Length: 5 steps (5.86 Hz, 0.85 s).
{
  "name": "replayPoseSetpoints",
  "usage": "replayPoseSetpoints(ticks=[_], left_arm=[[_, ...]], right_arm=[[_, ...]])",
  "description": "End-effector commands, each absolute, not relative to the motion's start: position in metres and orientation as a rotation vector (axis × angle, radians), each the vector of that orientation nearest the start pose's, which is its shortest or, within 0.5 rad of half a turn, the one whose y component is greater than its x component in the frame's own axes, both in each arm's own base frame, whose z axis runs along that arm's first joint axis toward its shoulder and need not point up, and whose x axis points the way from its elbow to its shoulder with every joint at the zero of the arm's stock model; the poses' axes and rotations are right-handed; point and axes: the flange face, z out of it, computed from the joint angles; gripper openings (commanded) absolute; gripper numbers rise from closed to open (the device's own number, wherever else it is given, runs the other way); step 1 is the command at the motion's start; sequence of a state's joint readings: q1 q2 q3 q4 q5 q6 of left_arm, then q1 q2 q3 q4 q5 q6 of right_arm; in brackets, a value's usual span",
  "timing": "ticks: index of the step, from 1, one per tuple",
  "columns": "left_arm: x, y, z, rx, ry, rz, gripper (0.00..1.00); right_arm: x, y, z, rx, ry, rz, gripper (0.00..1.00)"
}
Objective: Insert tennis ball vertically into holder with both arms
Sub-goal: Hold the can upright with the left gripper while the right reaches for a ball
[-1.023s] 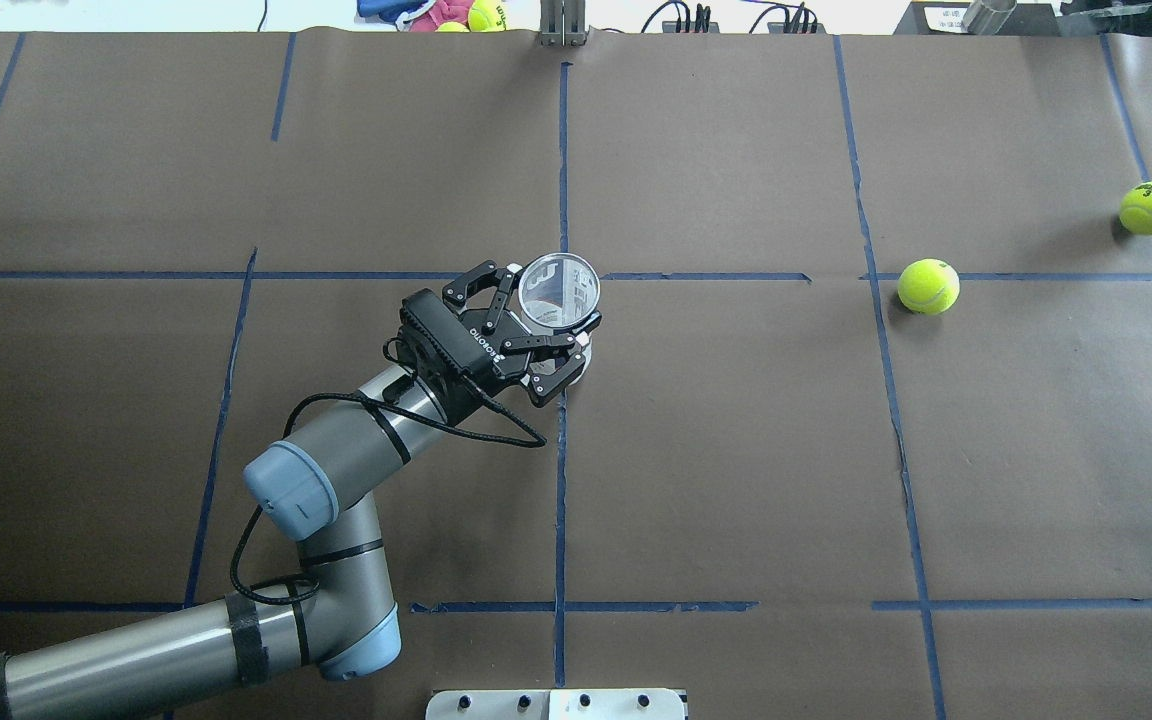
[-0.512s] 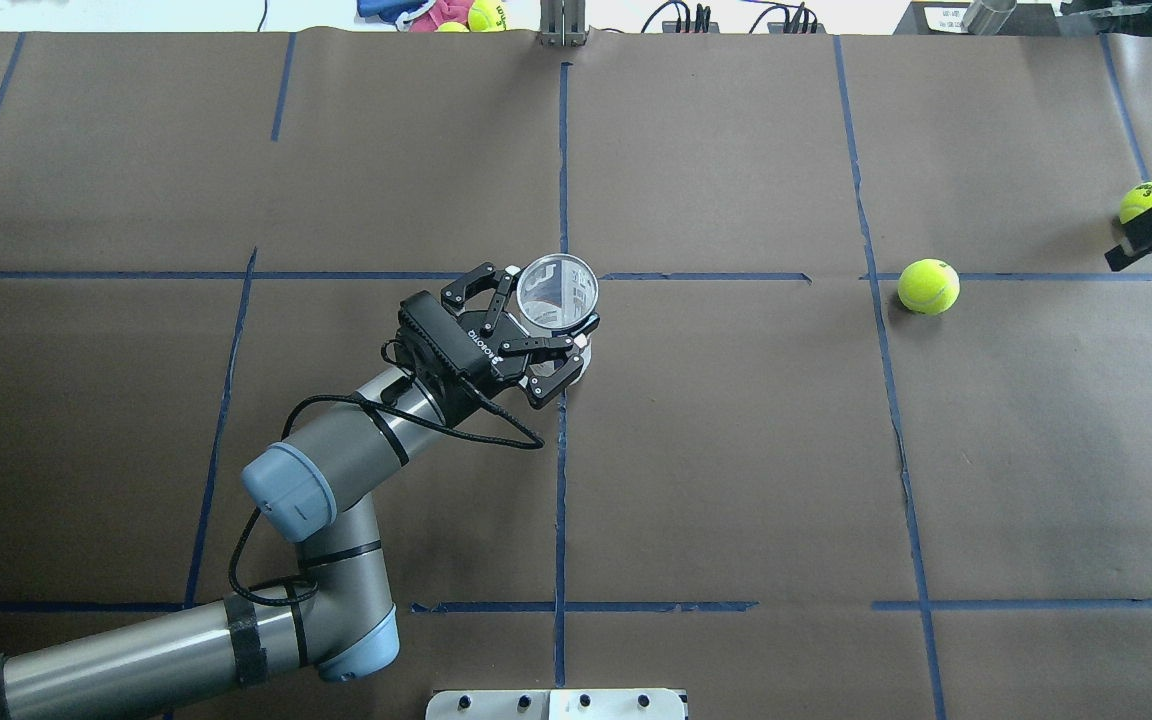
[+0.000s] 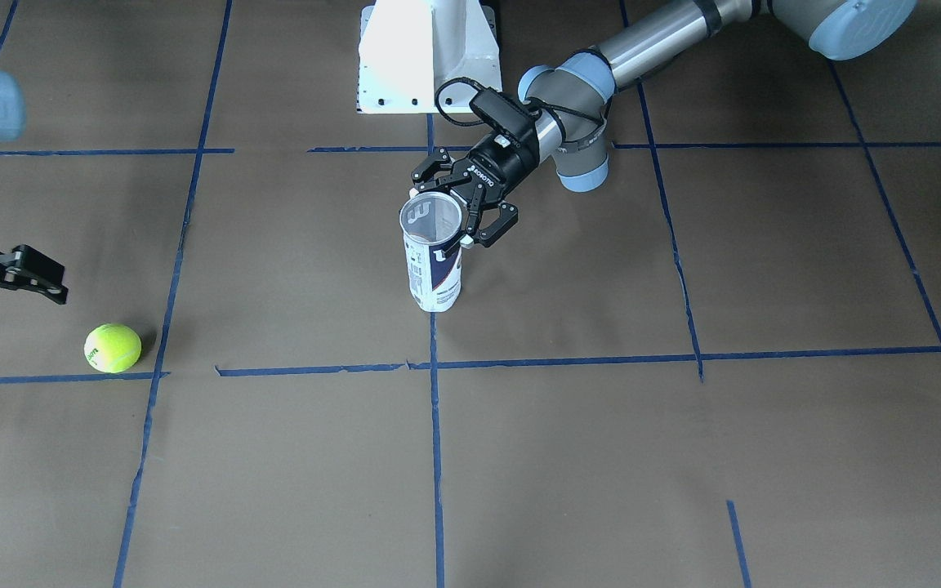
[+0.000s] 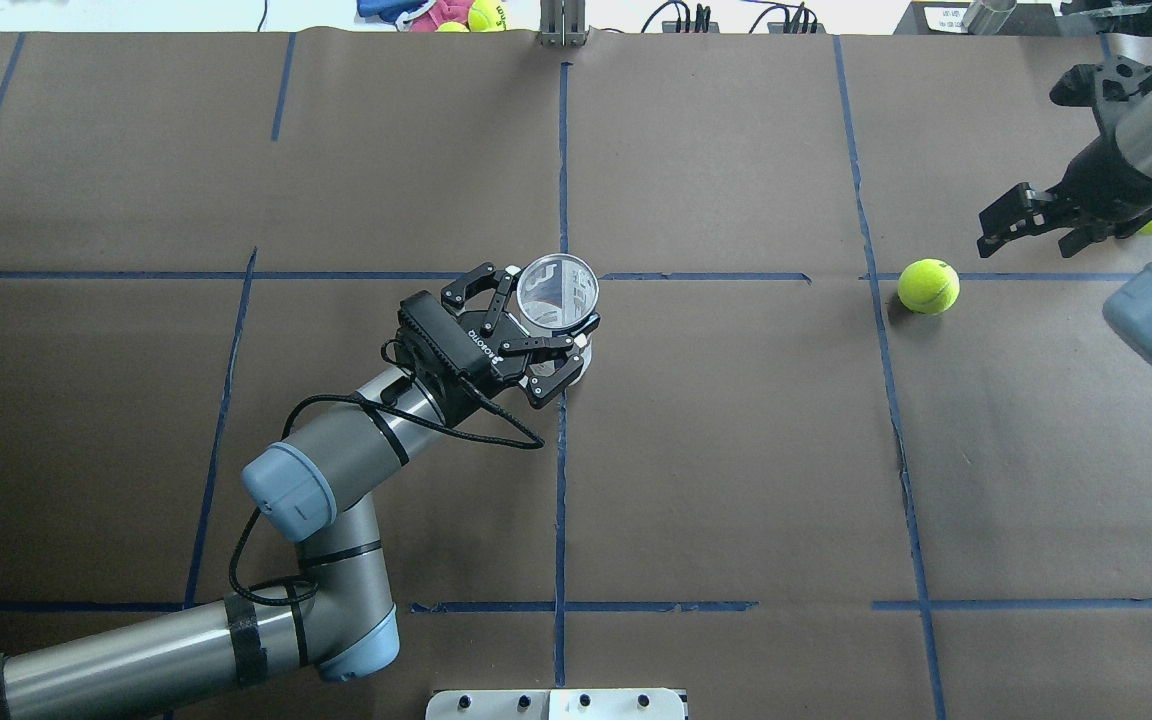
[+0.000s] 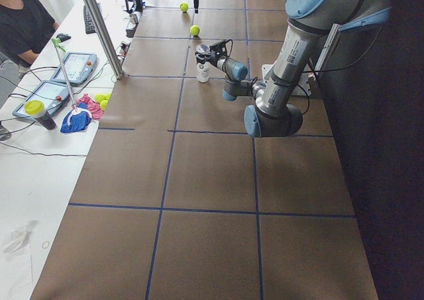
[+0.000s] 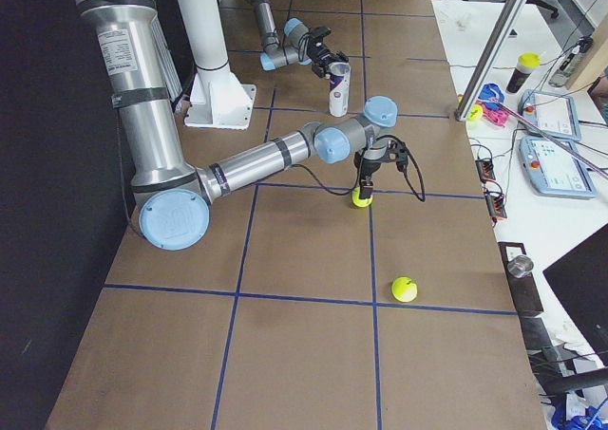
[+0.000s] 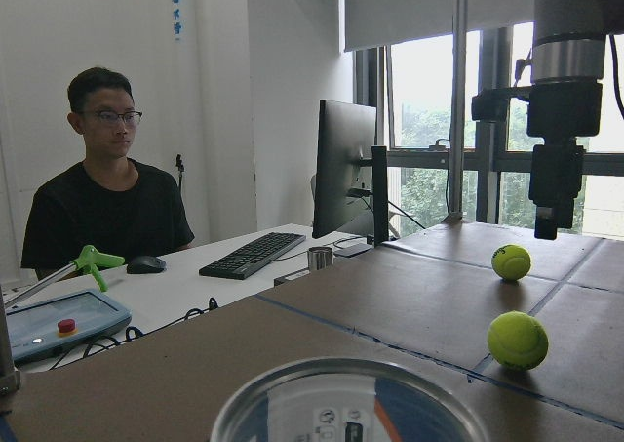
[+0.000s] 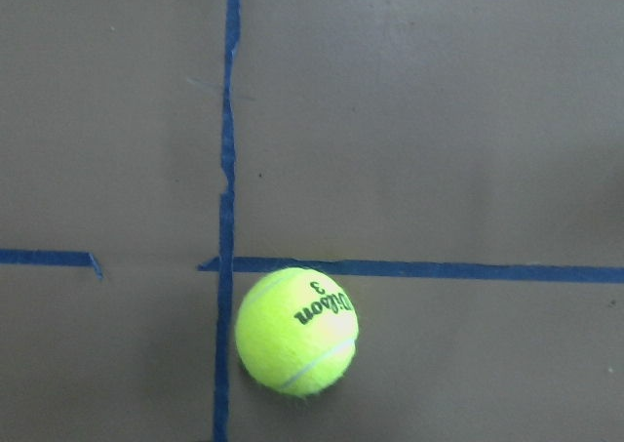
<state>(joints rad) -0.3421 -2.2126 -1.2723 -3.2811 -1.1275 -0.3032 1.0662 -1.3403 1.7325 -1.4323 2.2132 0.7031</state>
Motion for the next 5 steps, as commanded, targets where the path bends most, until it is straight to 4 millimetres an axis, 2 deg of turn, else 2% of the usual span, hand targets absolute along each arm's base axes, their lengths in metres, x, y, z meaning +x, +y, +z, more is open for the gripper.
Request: replayPoseSetpoints(ticks=[1, 3, 5], left_arm=[[0.559, -0.386, 0.239, 1.622, 1.186, 0.134, 0.80], [0.559, -0.386, 0.238, 1.623, 1.185, 0.135, 0.80], [0.559, -0.386, 0.237, 1.624, 1.186, 0.134, 0.80]], right_arm=[[-0.269, -0.541, 0.452, 0.132, -0.793, 0.033, 0.99], [-0.294, -0.538, 0.477, 0.122, -0.724, 0.019, 0.99], [-0.313, -0.539, 0.493, 0.110, -0.684, 0.011, 0.99]])
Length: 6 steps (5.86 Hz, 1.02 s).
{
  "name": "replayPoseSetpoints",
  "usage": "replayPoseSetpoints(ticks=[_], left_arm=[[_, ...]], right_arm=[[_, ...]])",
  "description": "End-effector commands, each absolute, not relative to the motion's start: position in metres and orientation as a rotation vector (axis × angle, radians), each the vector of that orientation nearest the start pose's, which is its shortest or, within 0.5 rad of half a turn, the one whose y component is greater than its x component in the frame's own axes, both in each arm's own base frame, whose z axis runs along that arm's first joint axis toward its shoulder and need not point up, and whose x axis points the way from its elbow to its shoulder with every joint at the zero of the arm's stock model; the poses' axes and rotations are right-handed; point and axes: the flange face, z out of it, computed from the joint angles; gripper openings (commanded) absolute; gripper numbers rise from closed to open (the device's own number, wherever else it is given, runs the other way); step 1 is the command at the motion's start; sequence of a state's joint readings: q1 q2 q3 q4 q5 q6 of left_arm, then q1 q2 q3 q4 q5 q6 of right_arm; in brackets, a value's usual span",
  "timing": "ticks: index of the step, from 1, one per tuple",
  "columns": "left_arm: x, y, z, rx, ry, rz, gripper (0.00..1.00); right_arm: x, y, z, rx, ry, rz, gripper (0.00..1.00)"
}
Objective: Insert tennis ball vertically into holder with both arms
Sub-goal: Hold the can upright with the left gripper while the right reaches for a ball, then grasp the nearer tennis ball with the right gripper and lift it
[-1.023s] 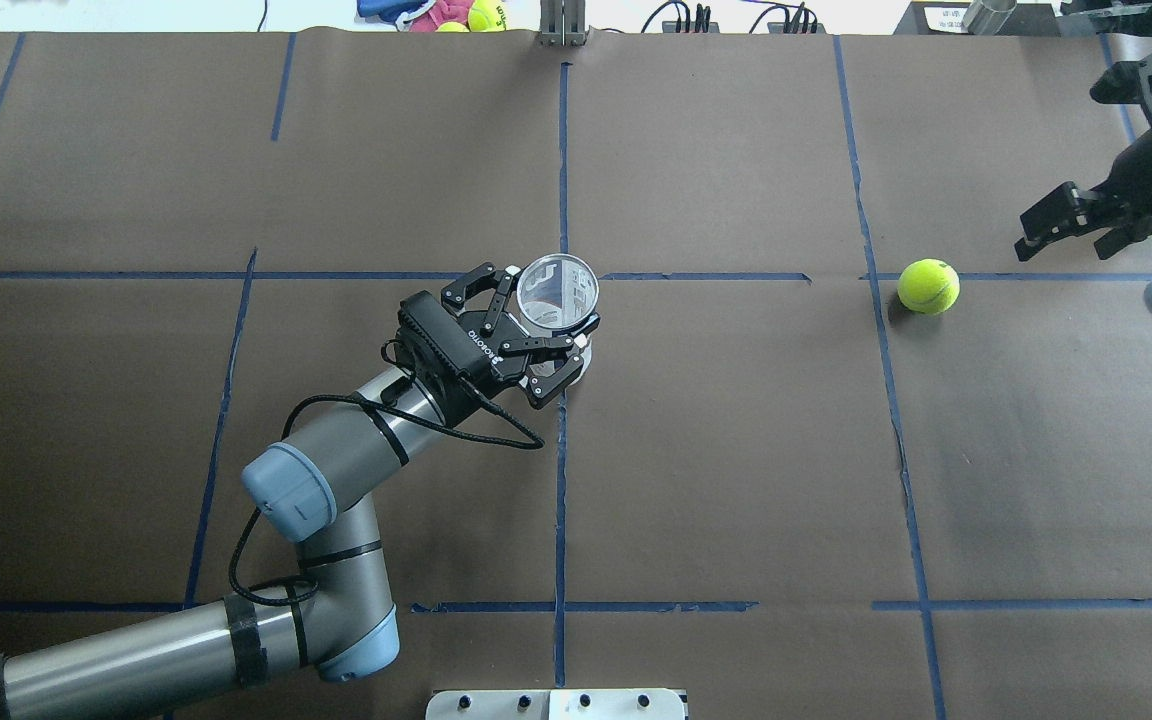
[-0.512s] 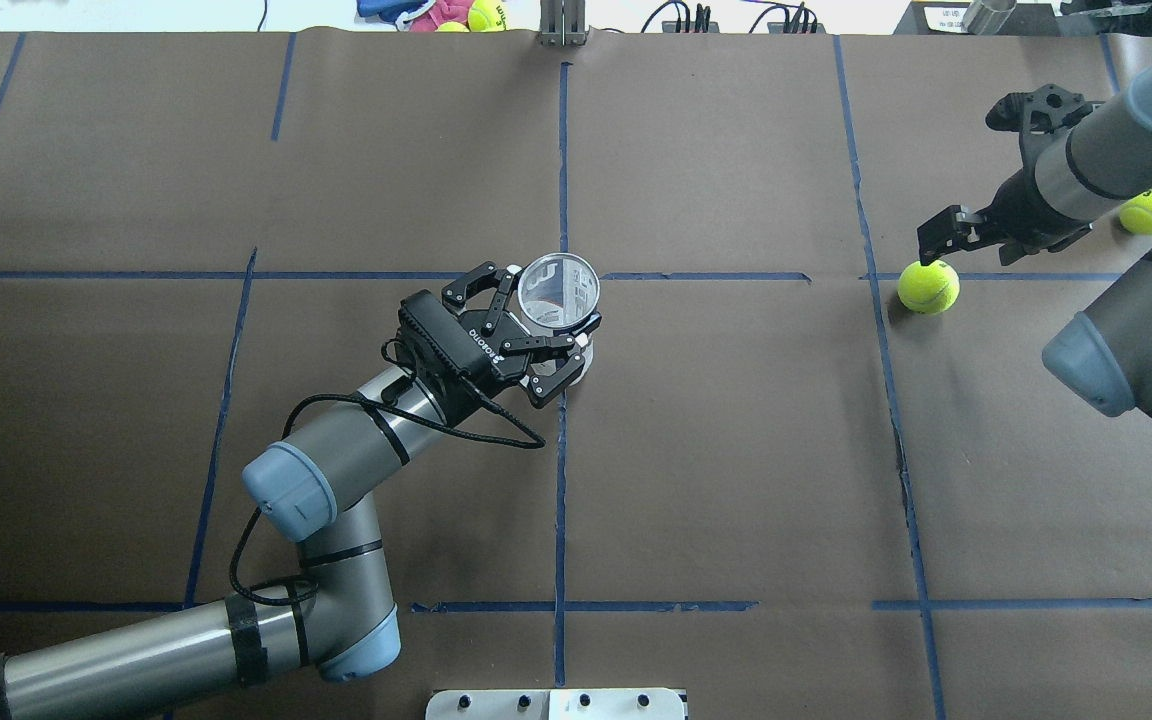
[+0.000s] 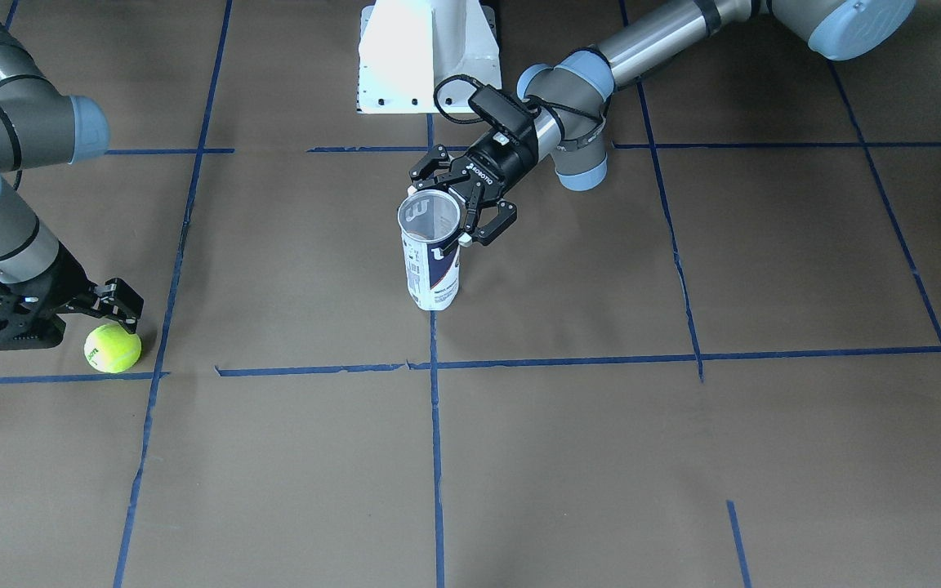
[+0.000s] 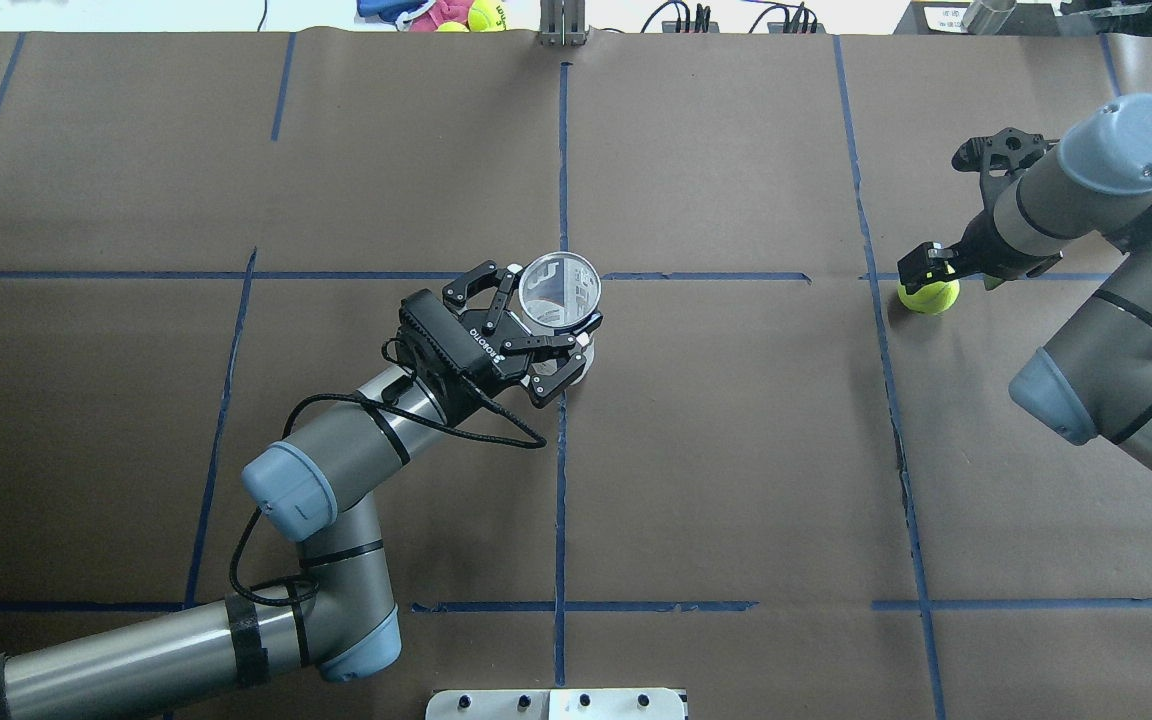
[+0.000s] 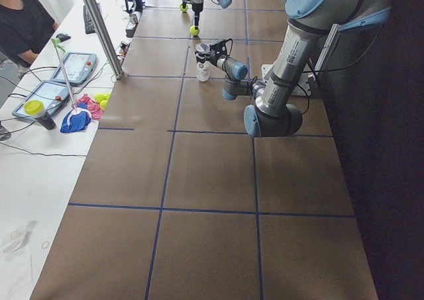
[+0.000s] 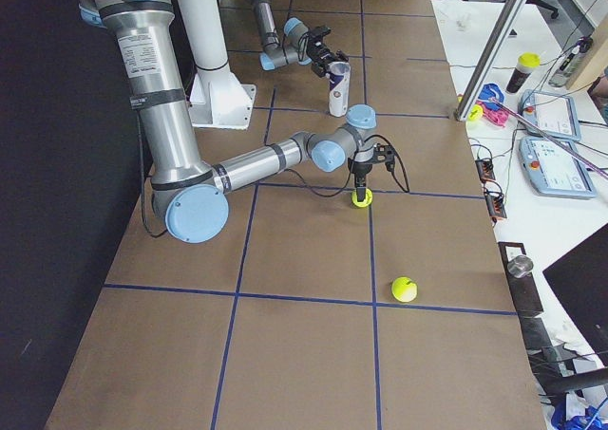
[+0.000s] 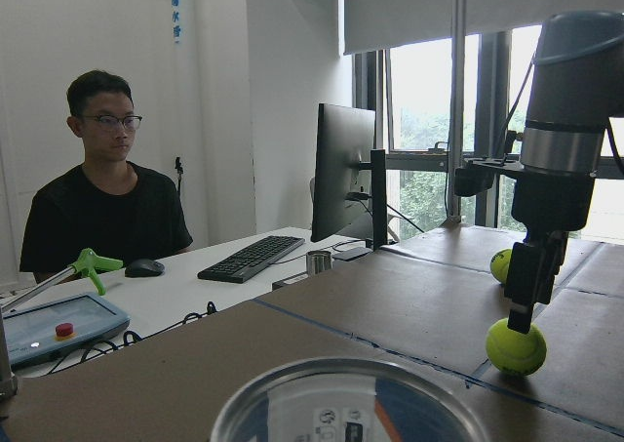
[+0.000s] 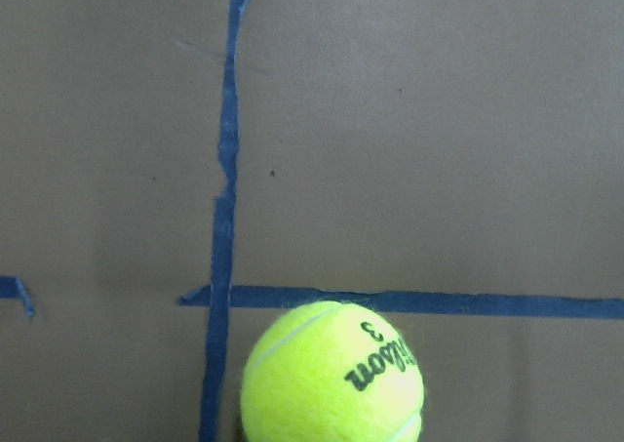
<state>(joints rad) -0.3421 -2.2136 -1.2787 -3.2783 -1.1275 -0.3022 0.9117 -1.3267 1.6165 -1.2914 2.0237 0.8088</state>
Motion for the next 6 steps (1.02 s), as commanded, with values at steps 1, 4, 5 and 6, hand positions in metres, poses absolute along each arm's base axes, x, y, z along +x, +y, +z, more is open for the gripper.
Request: replayPoseSetpoints(ticks=[1, 4, 5, 6], left_arm=[[0.559, -0.386, 0.238, 1.623, 1.185, 0.135, 0.80], [0.559, -0.386, 0.239, 1.621, 1.182, 0.136, 0.80], [0.559, -0.386, 0.239, 1.621, 1.182, 0.136, 0.80], [0.558, -0.387, 0.240, 1.621, 1.180, 0.136, 0.80]], right_arm=[[-0.319, -0.547, 0.492, 0.108, -0.682, 0.010, 0.99], [-0.334, -0.563, 0.496, 0.103, -0.661, 0.013, 0.99], [-0.335, -0.562, 0.498, 0.103, -0.655, 0.013, 0.99], [-0.336, -0.563, 0.502, 0.103, -0.649, -0.002, 0.98]])
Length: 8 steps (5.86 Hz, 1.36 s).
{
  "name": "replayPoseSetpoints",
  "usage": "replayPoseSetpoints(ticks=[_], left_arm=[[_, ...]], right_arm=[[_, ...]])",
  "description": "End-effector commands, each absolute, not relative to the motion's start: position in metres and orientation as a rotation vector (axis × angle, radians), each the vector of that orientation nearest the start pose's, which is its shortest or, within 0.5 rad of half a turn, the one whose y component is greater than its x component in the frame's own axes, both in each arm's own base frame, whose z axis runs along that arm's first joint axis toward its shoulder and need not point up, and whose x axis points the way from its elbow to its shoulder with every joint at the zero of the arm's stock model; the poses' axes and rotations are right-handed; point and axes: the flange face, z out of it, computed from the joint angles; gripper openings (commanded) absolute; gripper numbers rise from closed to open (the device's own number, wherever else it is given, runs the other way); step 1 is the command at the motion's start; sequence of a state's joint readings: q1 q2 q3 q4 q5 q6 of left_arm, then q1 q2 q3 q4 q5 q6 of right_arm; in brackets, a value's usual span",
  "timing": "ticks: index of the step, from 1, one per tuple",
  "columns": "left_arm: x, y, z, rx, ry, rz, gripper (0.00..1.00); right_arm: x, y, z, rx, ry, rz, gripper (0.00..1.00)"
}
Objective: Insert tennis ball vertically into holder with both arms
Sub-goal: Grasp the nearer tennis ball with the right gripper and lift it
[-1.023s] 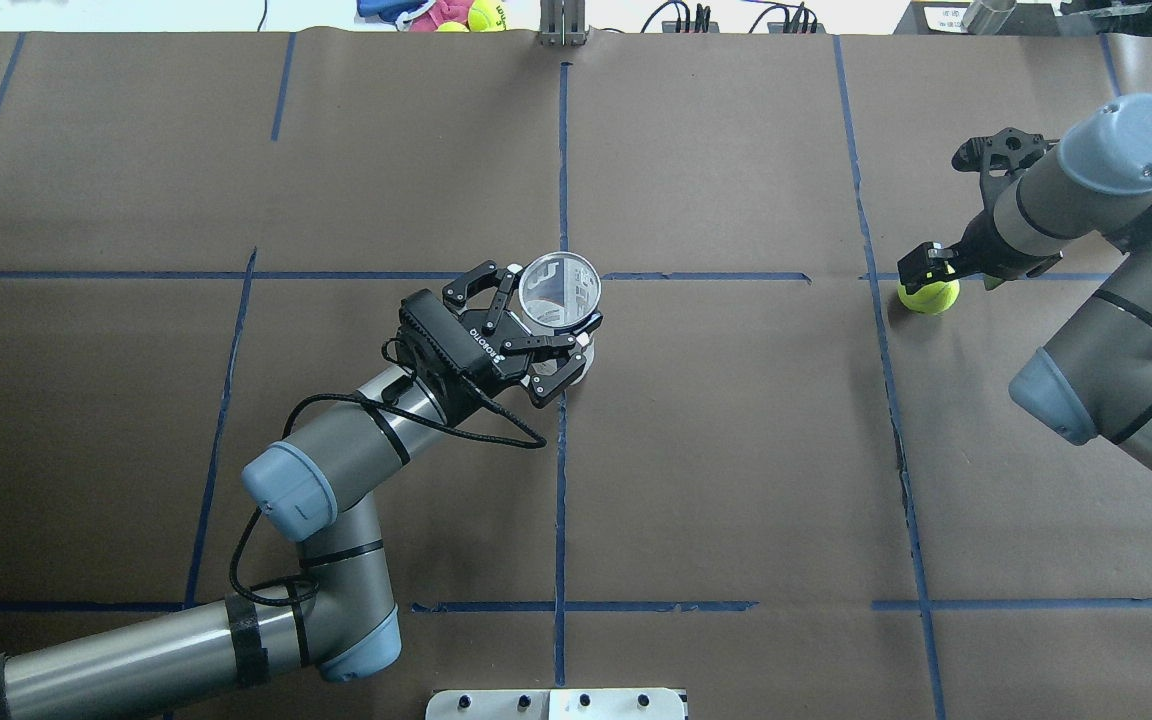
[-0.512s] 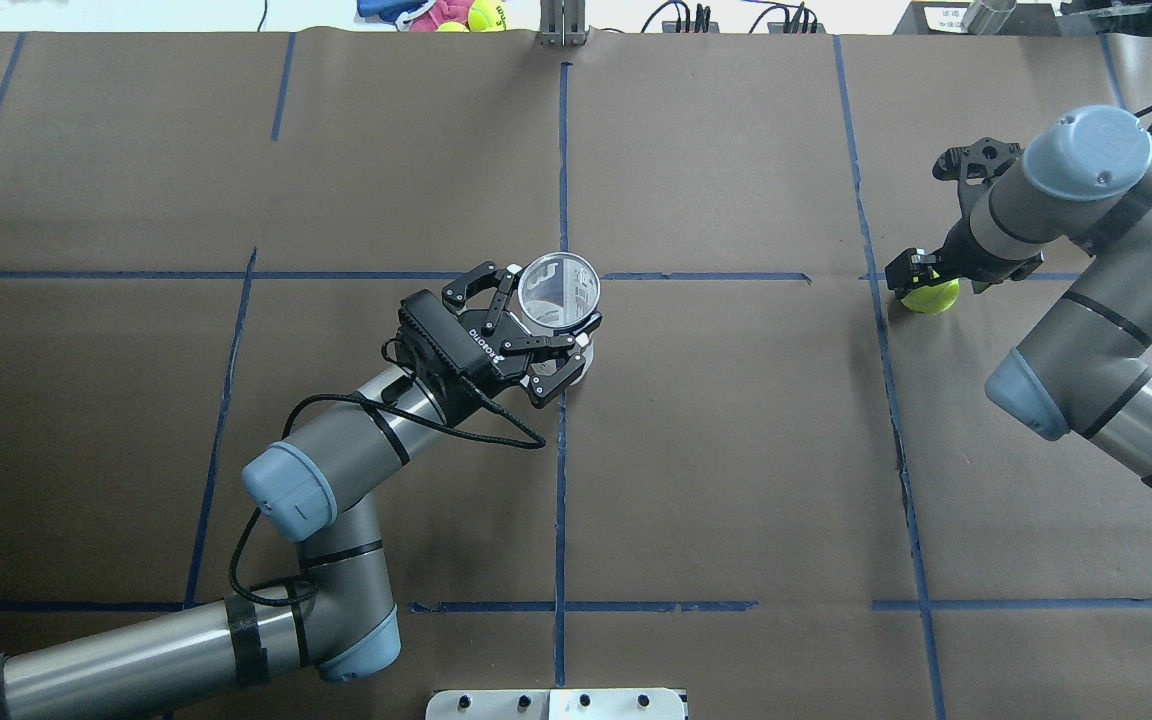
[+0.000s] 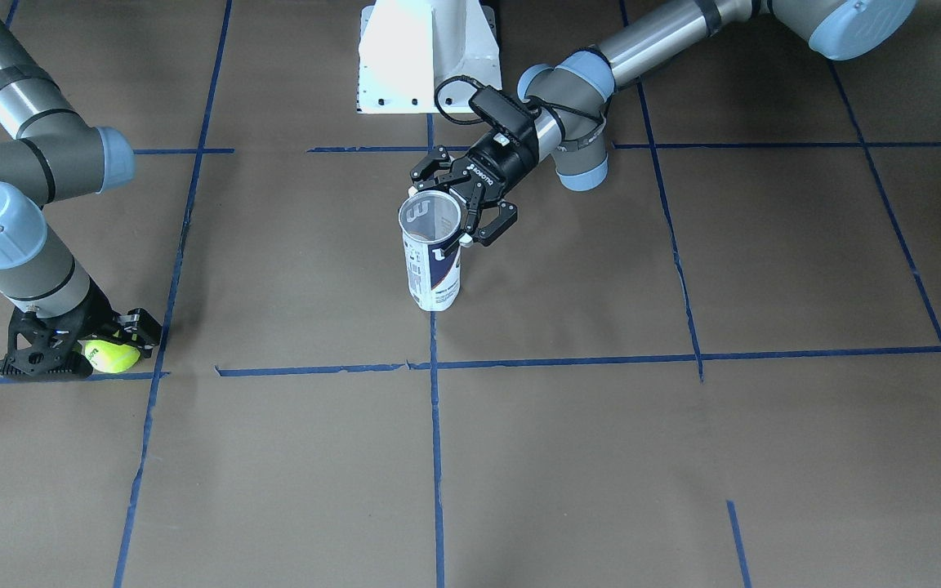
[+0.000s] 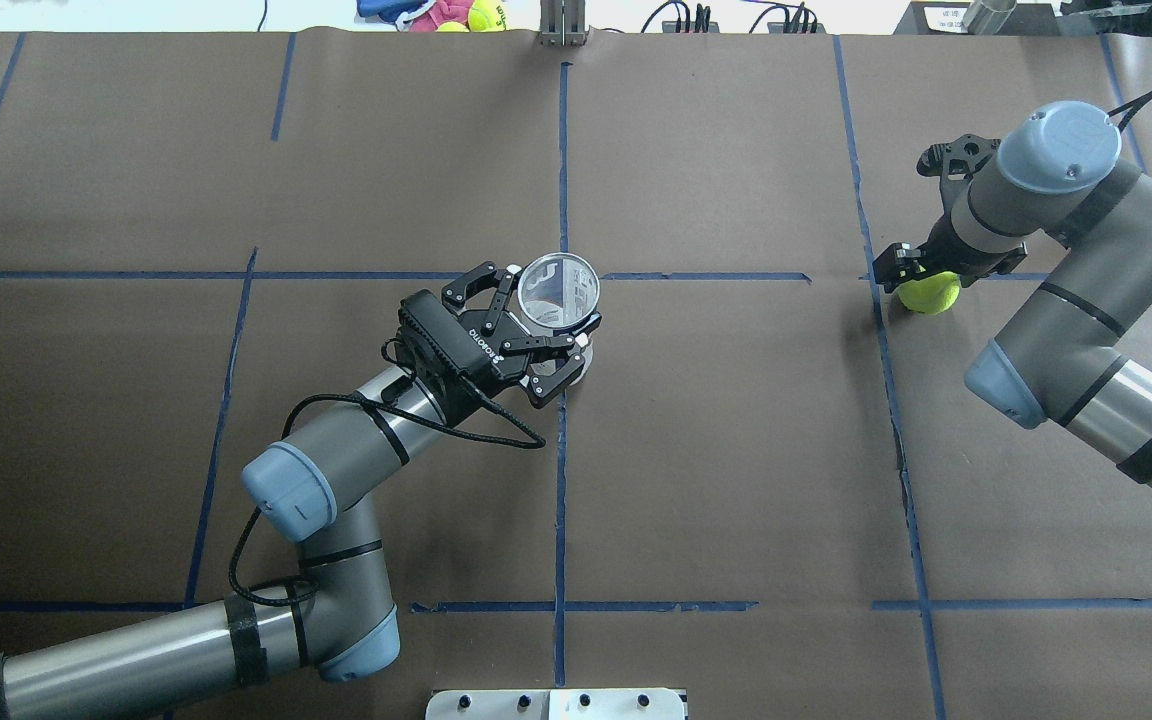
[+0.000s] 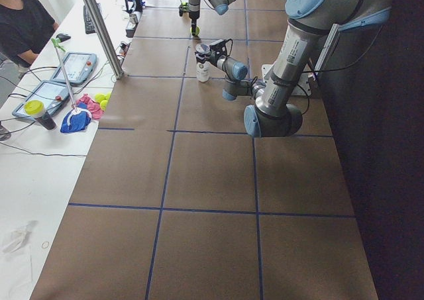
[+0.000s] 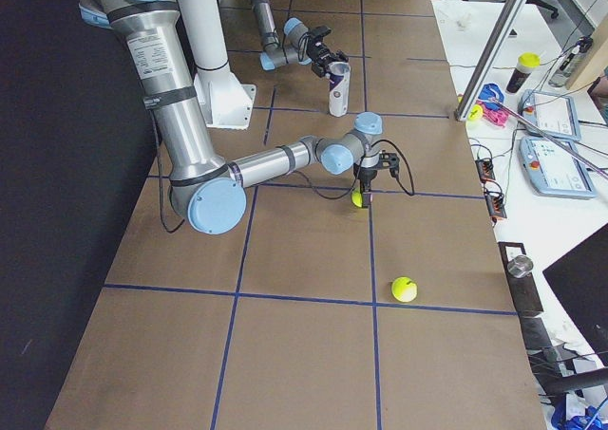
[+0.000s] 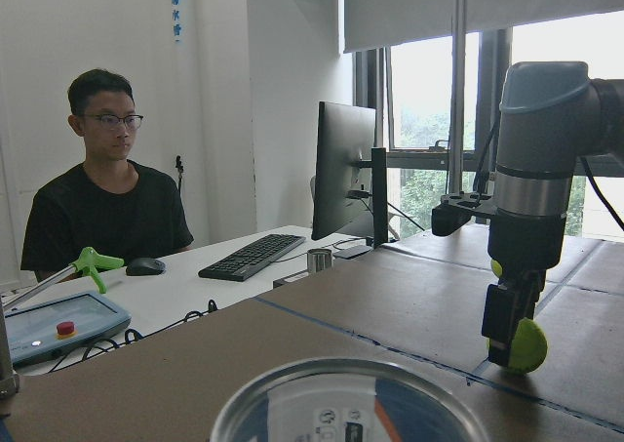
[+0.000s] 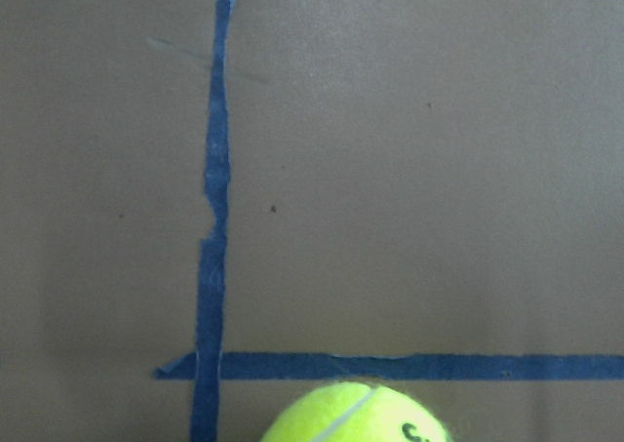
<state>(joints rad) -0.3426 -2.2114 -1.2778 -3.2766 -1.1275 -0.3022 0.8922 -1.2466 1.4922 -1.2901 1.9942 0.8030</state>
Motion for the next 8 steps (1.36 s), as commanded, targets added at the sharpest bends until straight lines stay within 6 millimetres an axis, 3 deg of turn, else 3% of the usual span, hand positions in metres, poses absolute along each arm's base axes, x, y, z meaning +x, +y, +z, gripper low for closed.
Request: replayPoseSetpoints(ticks=[1, 2, 3, 4, 5, 6, 7, 8], left_arm=[[0.559, -0.386, 0.240, 1.620, 1.181, 0.137, 0.80], [0.558, -0.386, 0.243, 1.620, 1.180, 0.138, 0.80], [0.558, -0.386, 0.243, 1.620, 1.181, 0.137, 0.80], [0.558, -0.386, 0.243, 1.620, 1.181, 0.137, 0.80], [0.558, -0.386, 0.243, 1.621, 1.182, 0.136, 0.80], [0.558, -0.386, 0.243, 1.621, 1.182, 0.136, 0.80], [0.558, -0.386, 0.243, 1.621, 1.182, 0.136, 0.80], [0.558, -0.386, 0.243, 1.621, 1.182, 0.136, 0.80]], right_arm=[[-0.335, -0.564, 0.500, 0.110, -0.656, -0.004, 0.74], [-0.333, -0.564, 0.498, 0.122, -0.666, -0.007, 0.37], [-0.325, -0.565, 0.475, 0.147, -0.705, -0.007, 0.18], [-0.312, -0.560, 0.435, 0.164, -0.784, -0.019, 0.04], [-0.302, -0.550, 0.396, 0.178, -0.847, -0.036, 0.00], [-0.302, -0.548, 0.330, 0.187, -0.868, -0.045, 0.00], [-0.305, -0.534, 0.251, 0.146, -0.876, -0.016, 0.00], [-0.326, -0.512, 0.206, 0.087, -0.929, 0.100, 0.00]])
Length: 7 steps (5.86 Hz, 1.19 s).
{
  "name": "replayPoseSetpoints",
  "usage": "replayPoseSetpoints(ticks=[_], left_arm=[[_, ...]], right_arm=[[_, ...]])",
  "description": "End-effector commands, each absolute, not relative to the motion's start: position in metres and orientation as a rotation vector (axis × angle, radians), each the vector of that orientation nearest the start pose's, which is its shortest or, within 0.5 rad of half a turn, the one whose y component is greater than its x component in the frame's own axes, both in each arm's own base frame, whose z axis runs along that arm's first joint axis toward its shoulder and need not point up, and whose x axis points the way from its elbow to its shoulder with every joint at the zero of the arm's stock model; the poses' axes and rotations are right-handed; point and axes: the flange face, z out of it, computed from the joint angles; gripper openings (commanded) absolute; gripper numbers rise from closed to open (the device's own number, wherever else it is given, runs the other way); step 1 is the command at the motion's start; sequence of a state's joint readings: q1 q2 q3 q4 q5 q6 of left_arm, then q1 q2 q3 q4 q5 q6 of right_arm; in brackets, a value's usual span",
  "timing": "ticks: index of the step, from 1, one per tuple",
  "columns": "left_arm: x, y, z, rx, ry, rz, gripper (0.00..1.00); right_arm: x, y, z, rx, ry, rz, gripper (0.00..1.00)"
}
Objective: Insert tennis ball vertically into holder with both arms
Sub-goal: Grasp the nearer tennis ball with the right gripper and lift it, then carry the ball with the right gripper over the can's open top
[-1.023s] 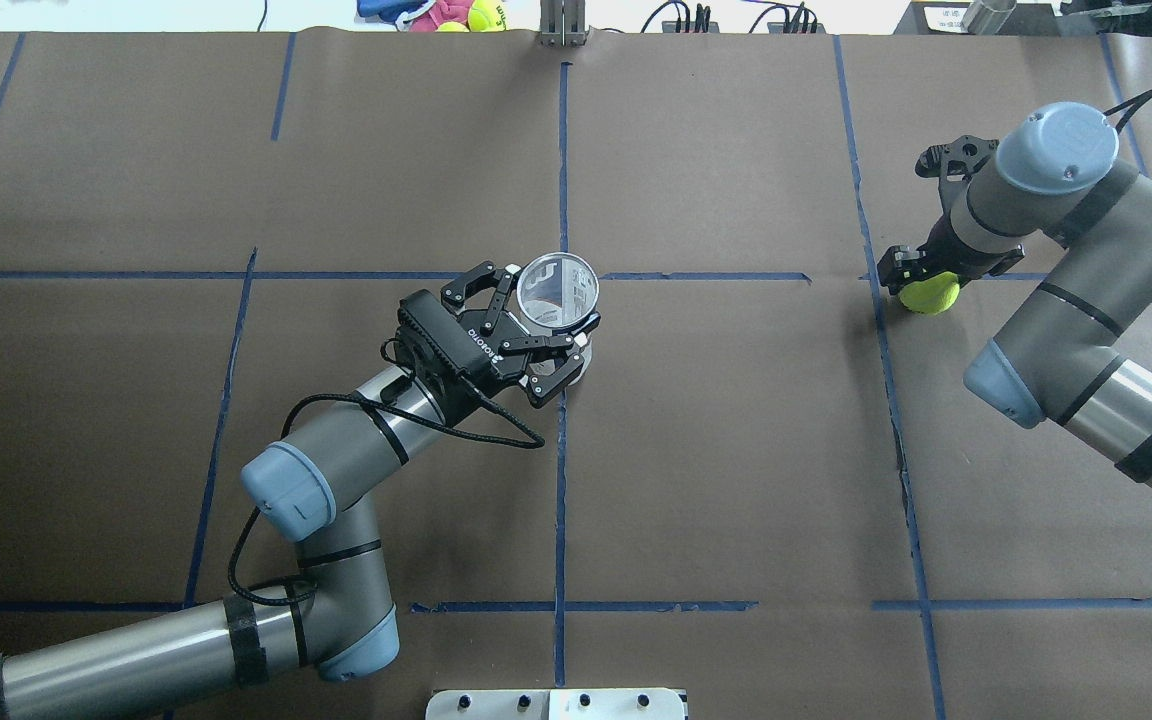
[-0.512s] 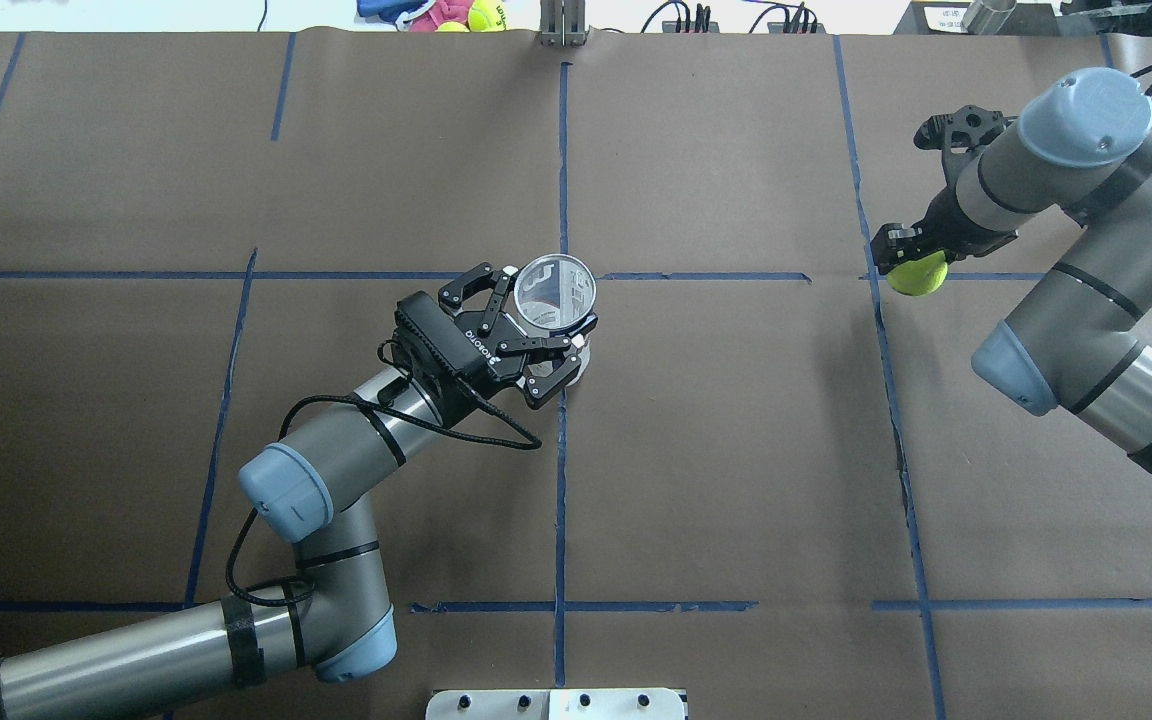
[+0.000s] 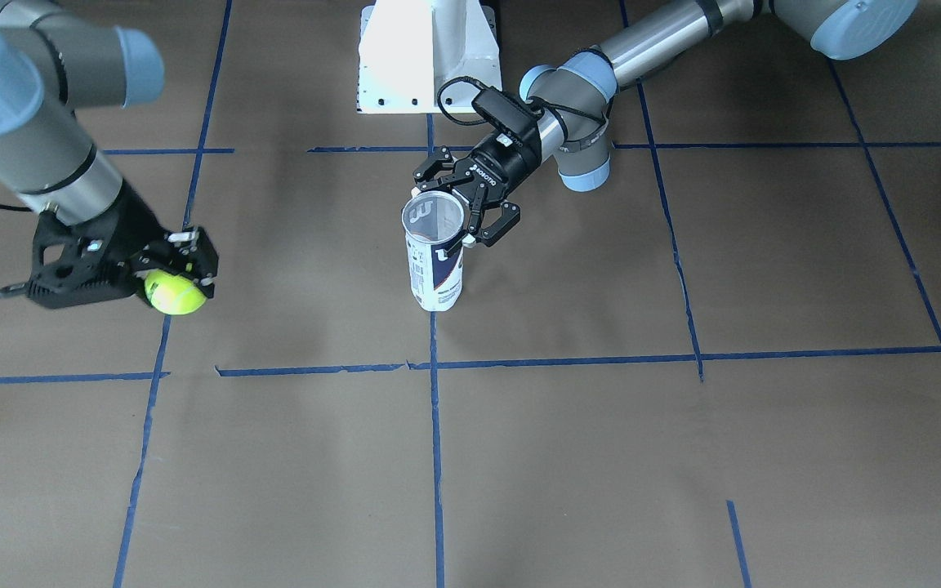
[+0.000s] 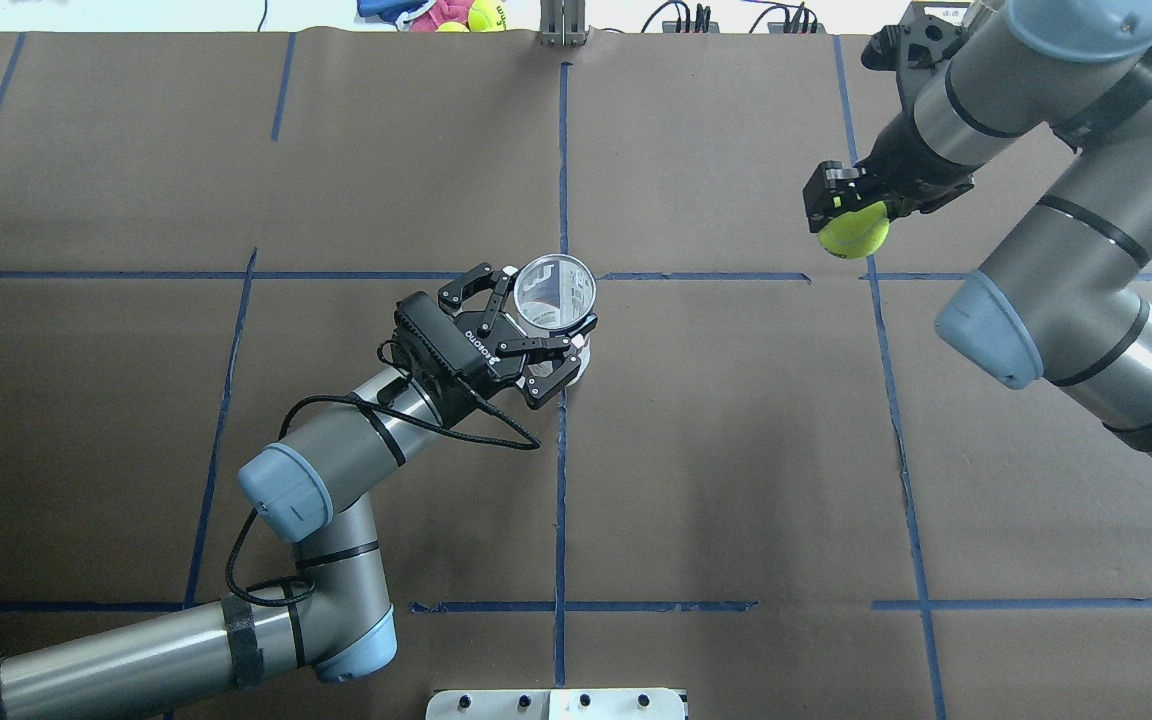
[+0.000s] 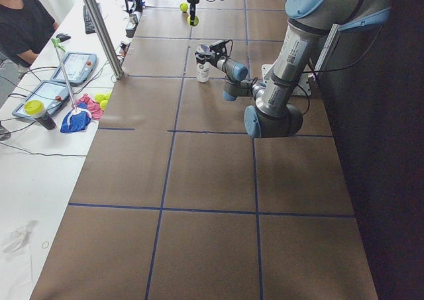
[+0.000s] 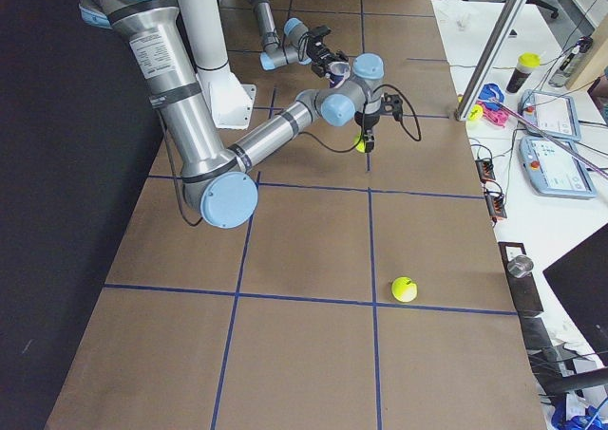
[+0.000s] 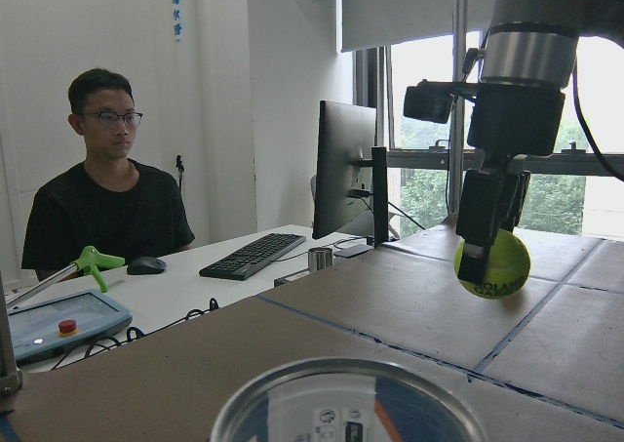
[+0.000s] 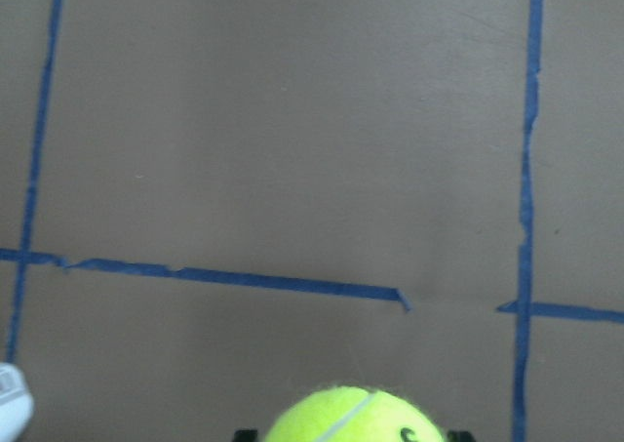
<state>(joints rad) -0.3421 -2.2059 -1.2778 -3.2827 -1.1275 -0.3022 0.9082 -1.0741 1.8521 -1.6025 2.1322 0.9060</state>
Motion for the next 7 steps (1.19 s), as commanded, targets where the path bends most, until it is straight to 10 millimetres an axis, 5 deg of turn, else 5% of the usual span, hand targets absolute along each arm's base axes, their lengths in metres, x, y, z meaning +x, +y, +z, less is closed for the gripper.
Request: replayPoseSetpoints(ticks=[1, 3, 4, 7], left_arm=[[0.558, -0.385, 0.246, 1.619, 1.179, 0.139, 0.80], [0.558, -0.385, 0.246, 1.618, 1.180, 0.138, 0.80], [0.558, -0.385, 0.246, 1.618, 1.180, 0.138, 0.80], [0.558, -0.385, 0.246, 1.618, 1.180, 0.138, 0.82]], right_arm=[[-0.353, -0.499, 0.158, 0.049, -0.989, 0.170, 0.01], [-0.416, -0.487, 0.078, 0.007, -1.035, 0.321, 0.03], [-0.446, -0.485, 0.063, 0.007, -1.042, 0.335, 0.08], [-0.461, -0.488, 0.066, 0.011, -1.051, 0.324, 0.38]])
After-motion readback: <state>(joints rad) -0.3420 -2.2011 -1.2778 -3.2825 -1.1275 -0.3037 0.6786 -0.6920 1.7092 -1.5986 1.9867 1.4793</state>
